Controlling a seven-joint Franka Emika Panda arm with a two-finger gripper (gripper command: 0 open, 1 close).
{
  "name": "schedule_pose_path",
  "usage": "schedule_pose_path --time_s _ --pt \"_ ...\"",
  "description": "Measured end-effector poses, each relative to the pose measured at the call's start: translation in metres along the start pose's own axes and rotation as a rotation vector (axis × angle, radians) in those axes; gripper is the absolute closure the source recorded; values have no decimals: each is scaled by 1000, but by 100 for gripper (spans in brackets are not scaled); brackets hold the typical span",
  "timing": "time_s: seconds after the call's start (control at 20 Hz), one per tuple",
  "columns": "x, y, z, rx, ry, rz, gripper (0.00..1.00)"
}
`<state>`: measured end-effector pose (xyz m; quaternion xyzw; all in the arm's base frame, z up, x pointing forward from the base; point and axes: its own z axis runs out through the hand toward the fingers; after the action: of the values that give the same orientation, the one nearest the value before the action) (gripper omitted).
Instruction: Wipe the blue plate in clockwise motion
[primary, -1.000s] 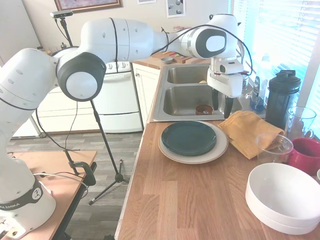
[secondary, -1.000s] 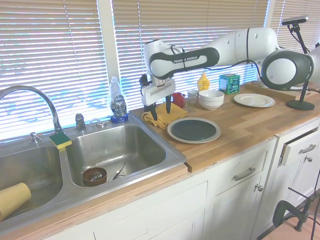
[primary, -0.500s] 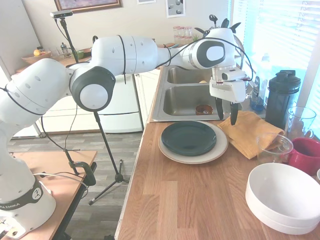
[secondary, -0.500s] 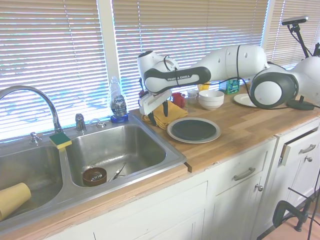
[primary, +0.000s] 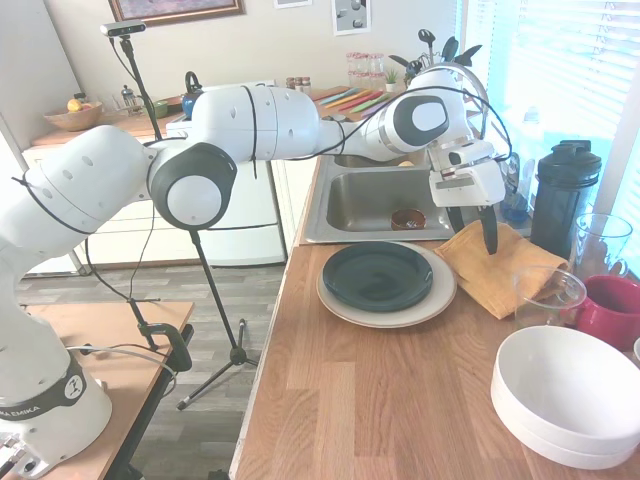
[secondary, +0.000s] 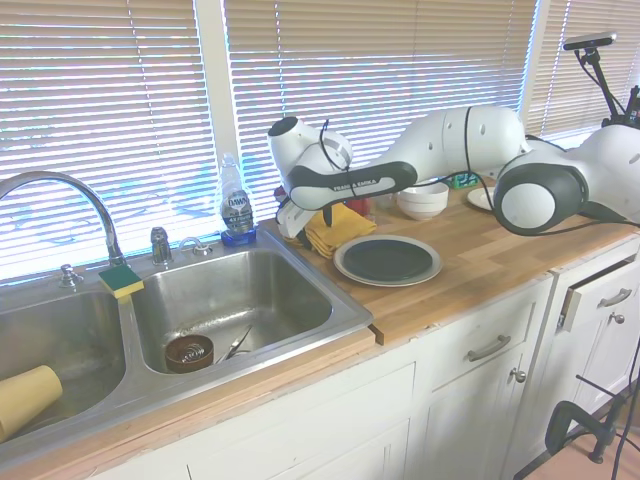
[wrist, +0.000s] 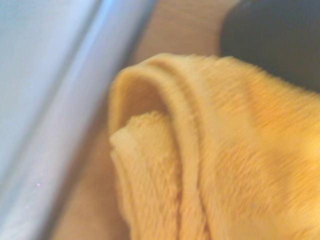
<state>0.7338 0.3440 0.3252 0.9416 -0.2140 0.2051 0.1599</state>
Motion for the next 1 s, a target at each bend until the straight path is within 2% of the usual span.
schedule_pose_path --time_s 0.25,0.3,1.0 --pt "6 1 10 -39 98 8 0" --pt "6 1 10 -44 107 9 100" --pt "4 0 13 -54 110 23 100"
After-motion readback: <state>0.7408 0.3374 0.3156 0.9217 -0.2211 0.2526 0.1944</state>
